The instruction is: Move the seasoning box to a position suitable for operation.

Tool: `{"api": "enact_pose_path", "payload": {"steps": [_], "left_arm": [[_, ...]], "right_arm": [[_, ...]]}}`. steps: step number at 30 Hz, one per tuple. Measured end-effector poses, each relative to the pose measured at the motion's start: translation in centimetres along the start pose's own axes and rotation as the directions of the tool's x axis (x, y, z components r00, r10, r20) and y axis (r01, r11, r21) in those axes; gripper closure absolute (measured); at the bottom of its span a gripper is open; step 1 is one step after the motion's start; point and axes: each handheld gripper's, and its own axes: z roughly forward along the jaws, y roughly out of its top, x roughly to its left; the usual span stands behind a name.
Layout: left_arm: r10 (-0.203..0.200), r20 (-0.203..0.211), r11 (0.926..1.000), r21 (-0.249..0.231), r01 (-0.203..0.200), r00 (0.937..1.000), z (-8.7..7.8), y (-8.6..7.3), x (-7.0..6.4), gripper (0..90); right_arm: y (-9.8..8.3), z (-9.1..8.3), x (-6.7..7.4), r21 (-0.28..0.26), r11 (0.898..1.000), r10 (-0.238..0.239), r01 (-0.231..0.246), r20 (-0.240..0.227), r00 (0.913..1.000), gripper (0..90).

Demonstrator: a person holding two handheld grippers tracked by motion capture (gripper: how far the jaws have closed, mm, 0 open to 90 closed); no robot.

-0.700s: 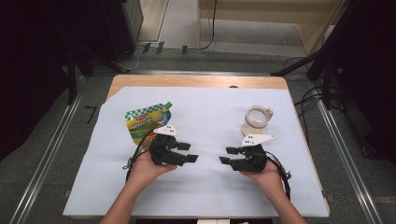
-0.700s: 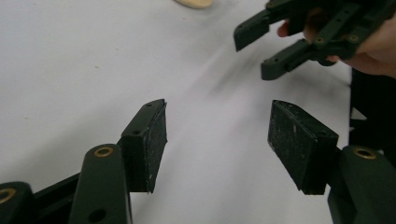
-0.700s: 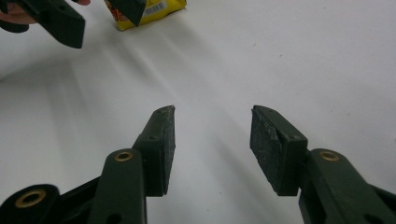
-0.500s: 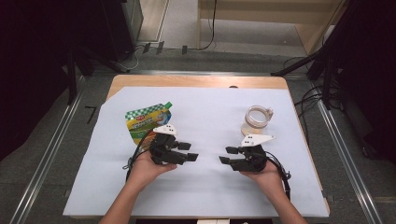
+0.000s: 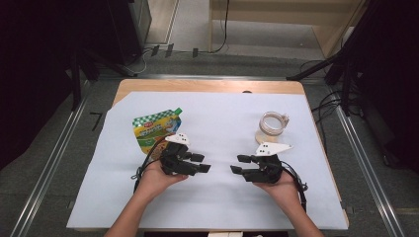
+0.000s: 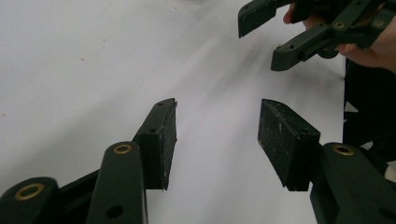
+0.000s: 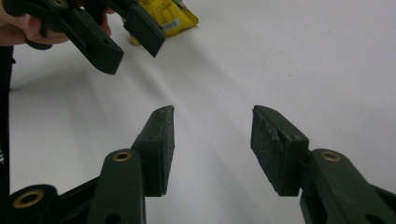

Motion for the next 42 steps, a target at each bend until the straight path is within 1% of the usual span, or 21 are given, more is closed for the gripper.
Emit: {"api": "enact_pose_path", "payload": {"steps": [2, 3, 5, 7, 9, 10, 11, 12, 15, 18, 20, 24, 25, 28, 29, 31, 32, 37, 38, 39, 42], "left_arm": [[0.008, 0.004, 1.0000, -0.004, -0.008, 1.0000, 0.0, 0.0, 0.0, 45.6], [0.009, 0.024, 0.9999, -0.015, -0.008, 0.9997, 0.0, 0.0, -0.1, 45.5], [0.024, 0.018, 0.9996, -0.016, -0.023, 0.9996, 0.0, 0.0, -0.1, 45.5], [0.018, 0.015, 0.9997, -0.017, -0.018, 0.9997, 0.0, 0.0, 0.0, 45.6], [-0.020, 0.017, 0.9995, -0.025, 0.021, 0.9997, 0.1, 0.0, 0.6, 46.0], [-0.020, 0.017, 0.9995, -0.025, 0.021, 0.9997, 0.1, 0.0, 0.6, 46.6], [-0.041, 0.027, 0.9985, -0.036, 0.042, 0.9988, 0.1, 0.1, 0.8, 47.0], [-0.045, 0.028, 0.9980, -0.042, 0.046, 0.9986, 0.2, 0.1, 0.9, 47.4], [-0.037, 0.018, 0.9986, -0.037, 0.038, 0.9991, 0.1, 0.1, 1.0, 47.2], [-0.049, 0.006, 0.9984, -0.028, 0.049, 0.9988, -0.3, 0.2, 1.3, 49.0], [-0.042, -0.002, 0.9986, -0.032, 0.042, 0.9991, -0.5, 0.2, 1.4, 48.1], [-0.019, -0.006, 0.9990, -0.040, 0.018, 0.9998, -0.7, 0.4, 1.2, 45.1], [-0.010, 0.004, 0.9984, -0.056, 0.010, 0.9999, -0.7, 0.6, 1.2, 44.0], [-0.015, 0.009, 0.9978, -0.064, 0.016, 0.9998, -0.8, 0.7, 1.2, 43.3], [-0.019, 0.010, 0.9975, -0.069, 0.020, 0.9998, -0.9, 0.9, 1.4, 43.0], [-0.022, 0.013, 0.9973, -0.070, 0.023, 0.9997, -0.9, 0.9, 1.5, 42.2], [-0.027, 0.012, 0.9973, -0.068, 0.027, 0.9996, -1.0, 0.8, 1.6, 41.7], [-0.022, 0.002, 0.9978, -0.062, 0.022, 0.9998, -1.1, 0.8, 1.5, 40.4], [-0.022, 0.002, 0.9978, -0.062, 0.022, 0.9998, -1.1, 0.8, 1.5, 41.7], [-0.013, -0.008, 0.9985, -0.053, 0.013, 0.9999, -1.0, 0.8, 1.4, 44.6], [-0.002, -0.006, 0.9994, -0.036, 0.002, 1.0000, -0.9, 0.9, 1.2, 44.8]], "right_arm": [[0.1, -0.3, -0.1, -0.001, 1.000, -0.020, 0.020, -0.005, 0.9998, 48.3], [0.1, -0.5, -0.2, -0.008, 1.000, -0.019, 0.019, -0.020, 0.9996, 48.1], [0.0, -0.9, -0.3, -0.023, 1.000, -0.015, 0.014, -0.035, 0.9993, 47.0], [0.0, -1.1, -0.4, -0.028, 0.999, -0.017, 0.015, -0.038, 0.9992, 46.8], [-0.2, -1.0, -0.7, -0.021, 1.000, -0.021, 0.020, -0.045, 0.9988, 45.8], [-0.2, -1.0, -0.7, -0.021, 1.000, -0.021, 0.020, -0.045, 0.9988, 45.8], [-0.3, -0.8, -0.9, -0.007, 1.000, -0.021, 0.021, -0.049, 0.9986, 45.0], [-0.3, -0.7, -0.9, -0.001, 1.000, -0.025, 0.025, -0.047, 0.9986, 44.9], [-0.3, -0.6, -0.9, 0.003, 0.999, -0.033, 0.033, -0.049, 0.9983, 44.9], [-0.4, -0.3, -1.0, 0.027, 0.999, -0.030, 0.031, -0.049, 0.9983, 45.6], [-0.3, -0.3, -0.8, 0.030, 0.998, -0.056, 0.058, -0.055, 0.9969, 45.5], [-0.3, -0.1, -0.5, 0.041, 0.997, -0.063, 0.066, -0.056, 0.9964, 44.8], [-0.3, 0.0, -0.4, 0.053, 0.995, -0.079, 0.081, -0.050, 0.9956, 44.8], [-0.4, -0.1, -0.5, 0.061, 0.995, -0.071, 0.074, -0.038, 0.9967, 44.5], [-0.4, -0.5, -0.7, 0.055, 0.997, -0.058, 0.059, -0.028, 0.9980, 44.5], [-0.5, -0.6, -0.7, 0.051, 0.997, -0.060, 0.062, -0.022, 0.9979, 44.5], [-0.5, -1.0, -0.8, 0.042, 0.997, -0.058, 0.058, -0.004, 0.9983, 44.3], [-0.4, -2.1, -0.9, 0.024, 0.998, -0.051, 0.050, 0.035, 0.9981, 44.0], [-0.4, -2.1, -0.9, 0.024, 0.998, -0.051, 0.050, 0.035, 0.9981, 44.0], [-0.5, -2.7, -1.0, 0.017, 0.999, -0.043, 0.042, 0.059, 0.9973, 44.0], [-0.6, -3.2, -1.1, 0.014, 0.999, -0.042, 0.042, 0.074, 0.9964, 43.8]]}}
